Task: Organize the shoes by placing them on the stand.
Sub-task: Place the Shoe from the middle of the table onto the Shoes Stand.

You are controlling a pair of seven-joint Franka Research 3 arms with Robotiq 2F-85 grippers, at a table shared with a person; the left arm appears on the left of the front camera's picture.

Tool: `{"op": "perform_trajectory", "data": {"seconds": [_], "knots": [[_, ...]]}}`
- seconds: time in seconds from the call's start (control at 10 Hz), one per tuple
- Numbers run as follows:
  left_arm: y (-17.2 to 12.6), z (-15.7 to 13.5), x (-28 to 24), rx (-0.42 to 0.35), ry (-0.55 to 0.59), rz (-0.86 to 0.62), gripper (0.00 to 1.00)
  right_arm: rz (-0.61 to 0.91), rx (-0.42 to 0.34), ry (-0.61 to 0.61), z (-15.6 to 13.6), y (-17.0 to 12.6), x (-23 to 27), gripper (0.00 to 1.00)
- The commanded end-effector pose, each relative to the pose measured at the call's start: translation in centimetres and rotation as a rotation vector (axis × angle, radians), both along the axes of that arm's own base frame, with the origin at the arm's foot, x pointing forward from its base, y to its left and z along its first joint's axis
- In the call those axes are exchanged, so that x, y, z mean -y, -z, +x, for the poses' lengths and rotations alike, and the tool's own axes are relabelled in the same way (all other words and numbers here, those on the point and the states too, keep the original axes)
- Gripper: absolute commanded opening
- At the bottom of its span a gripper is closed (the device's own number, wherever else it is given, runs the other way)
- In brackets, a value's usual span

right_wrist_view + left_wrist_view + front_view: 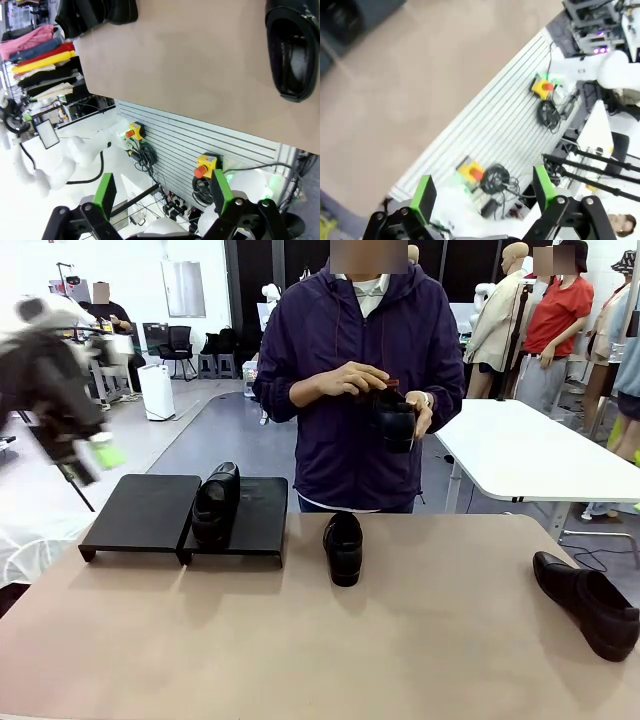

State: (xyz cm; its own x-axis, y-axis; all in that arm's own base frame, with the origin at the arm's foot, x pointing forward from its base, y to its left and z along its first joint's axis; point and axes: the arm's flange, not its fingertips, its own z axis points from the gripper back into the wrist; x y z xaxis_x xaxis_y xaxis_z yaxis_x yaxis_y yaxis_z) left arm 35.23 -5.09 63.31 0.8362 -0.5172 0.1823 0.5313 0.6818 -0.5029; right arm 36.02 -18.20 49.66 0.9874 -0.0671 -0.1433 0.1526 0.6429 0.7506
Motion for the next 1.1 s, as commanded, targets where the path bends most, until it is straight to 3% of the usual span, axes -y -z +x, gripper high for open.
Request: {"op": "perform_trajectory", "data": {"seconds": [0.0,0.1,0.3,0.4,0.5,0.6,1.0], "knots": [[1.1,-6.2,-3.3,0.023,-0.189,0.009,1.00,-0.009,-0.010,-0.003,0.0,-0.5,0.1,1.00],[3.1,-9.8,-4.6,0.045,-0.280,-0.030,1.00,-0.009,-0.010,-0.003,0.0,-0.5,0.1,1.00],[7.6,-13.7,-5.0,0.128,-0.396,-0.116,1.00,-0.009,-0.010,-0.003,0.0,-0.5,0.1,1.00],[9.3,-14.1,-5.4,0.174,-0.463,-0.197,1.00,-0.009,-0.010,-0.003,0.0,-0.5,0.1,1.00],[10.5,-13.2,-6.0,0.179,-0.600,-0.245,1.00,-0.009,-0.010,-0.003,0.0,-0.5,0.1,1.00],[7.5,-13.3,-6.3,0.096,-0.400,-0.115,1.00,-0.009,-0.010,-0.003,0.0,-0.5,0.1,1.00],[7.5,-13.3,-6.3,0.096,-0.400,-0.115,1.00,-0.009,-0.010,-0.003,0.0,-0.5,0.1,1.00]]}}
